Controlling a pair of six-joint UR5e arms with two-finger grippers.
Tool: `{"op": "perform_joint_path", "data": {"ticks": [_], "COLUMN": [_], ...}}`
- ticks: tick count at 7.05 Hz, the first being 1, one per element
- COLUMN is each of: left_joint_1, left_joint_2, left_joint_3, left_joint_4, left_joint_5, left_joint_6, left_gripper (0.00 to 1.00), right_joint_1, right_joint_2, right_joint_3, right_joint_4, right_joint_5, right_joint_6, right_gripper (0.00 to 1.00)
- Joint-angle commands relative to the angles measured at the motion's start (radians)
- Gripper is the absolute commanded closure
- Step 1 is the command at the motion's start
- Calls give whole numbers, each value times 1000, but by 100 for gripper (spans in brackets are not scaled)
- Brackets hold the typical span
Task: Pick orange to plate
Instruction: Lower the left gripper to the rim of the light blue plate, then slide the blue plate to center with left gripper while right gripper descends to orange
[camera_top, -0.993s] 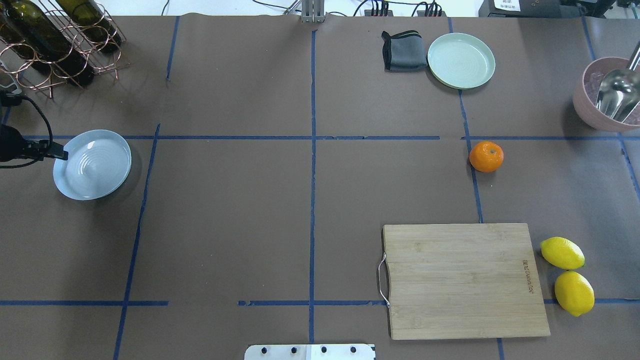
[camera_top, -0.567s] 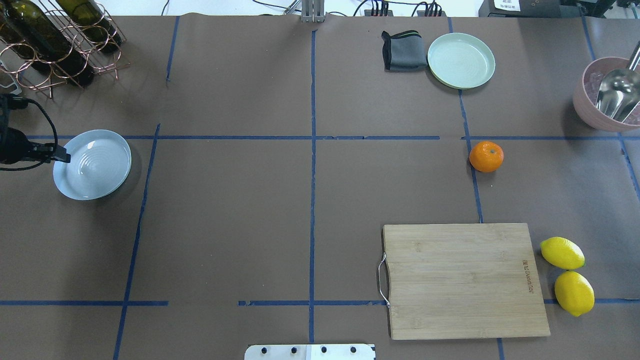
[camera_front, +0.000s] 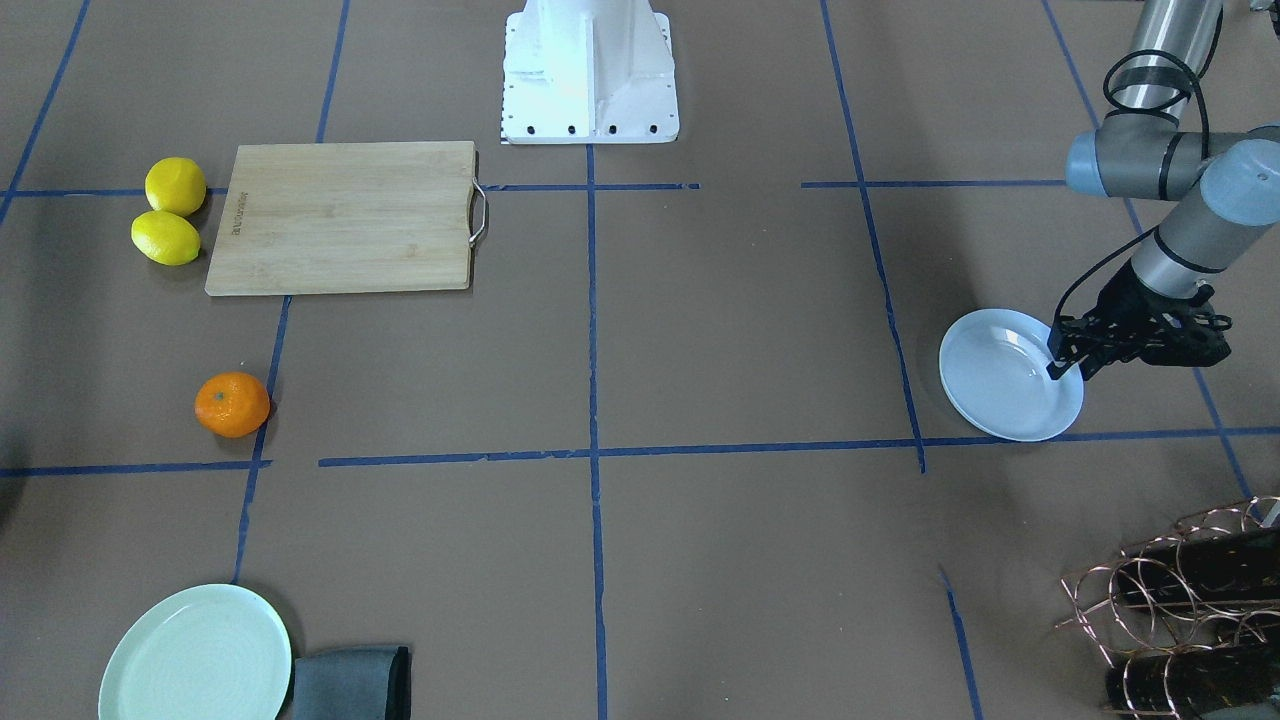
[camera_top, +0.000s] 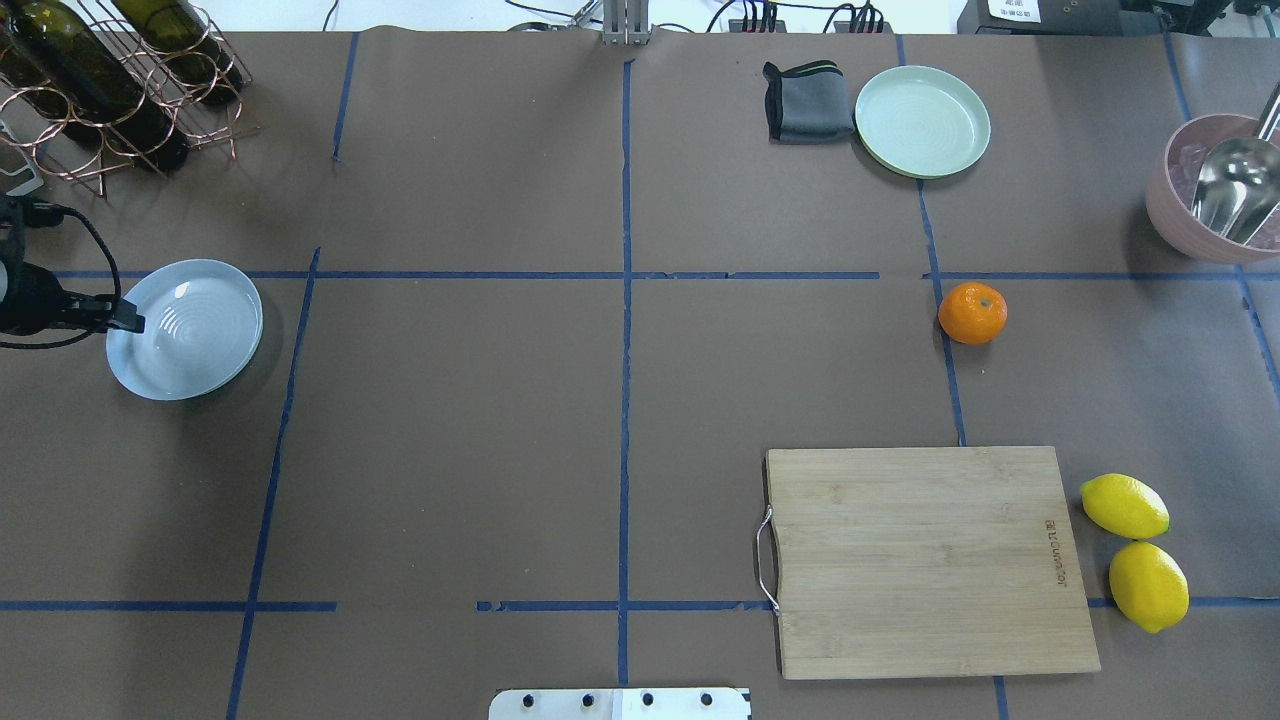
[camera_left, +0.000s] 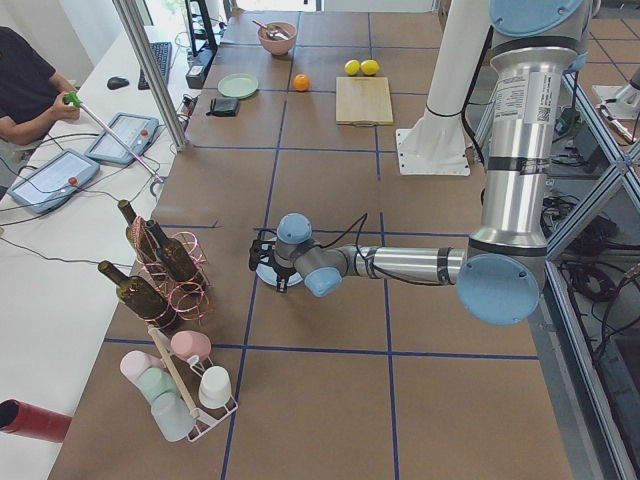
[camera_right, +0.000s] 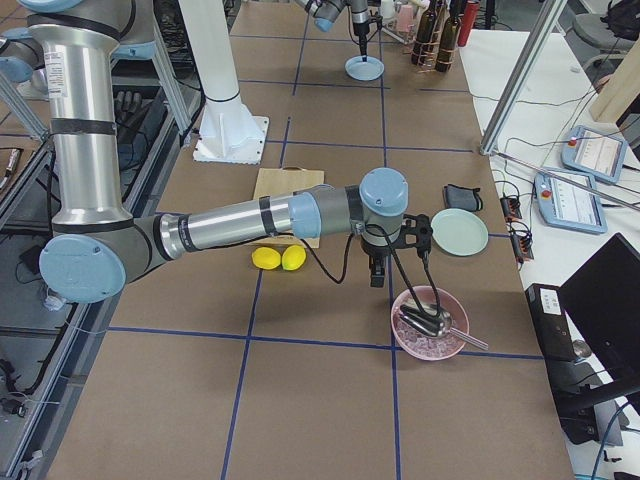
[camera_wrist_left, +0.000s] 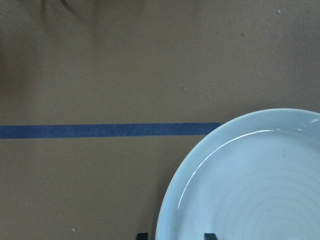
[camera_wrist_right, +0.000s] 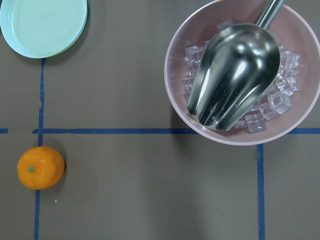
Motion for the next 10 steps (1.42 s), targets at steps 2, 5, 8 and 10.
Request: {"op": "perform_joint_path", "data": {"ticks": [2, 5, 8, 10], "left_joint_1": [-1, -40, -189, -177], "left_joint_2": [6, 12, -84, -237], "left_joint_3": [-6, -60, -190, -247], "left_joint_4": [-2, 16, 294, 426], "left_joint_5": [-3, -123, -322, -316], "left_joint_6": [13, 11, -6, -193], "left_gripper": [100, 100, 100, 100], "right_joint_1": [-3, -36, -158, -305], "right_joint_2": [-1, 1, 79, 77], "right_joint_3": [8, 48, 56, 54], "right_joint_4": [0, 2, 29, 208], "right_joint_5": [1, -2, -29, -141], "right_joint_6": [13, 83, 276, 518], "right_gripper": [0, 0, 0, 0]}}
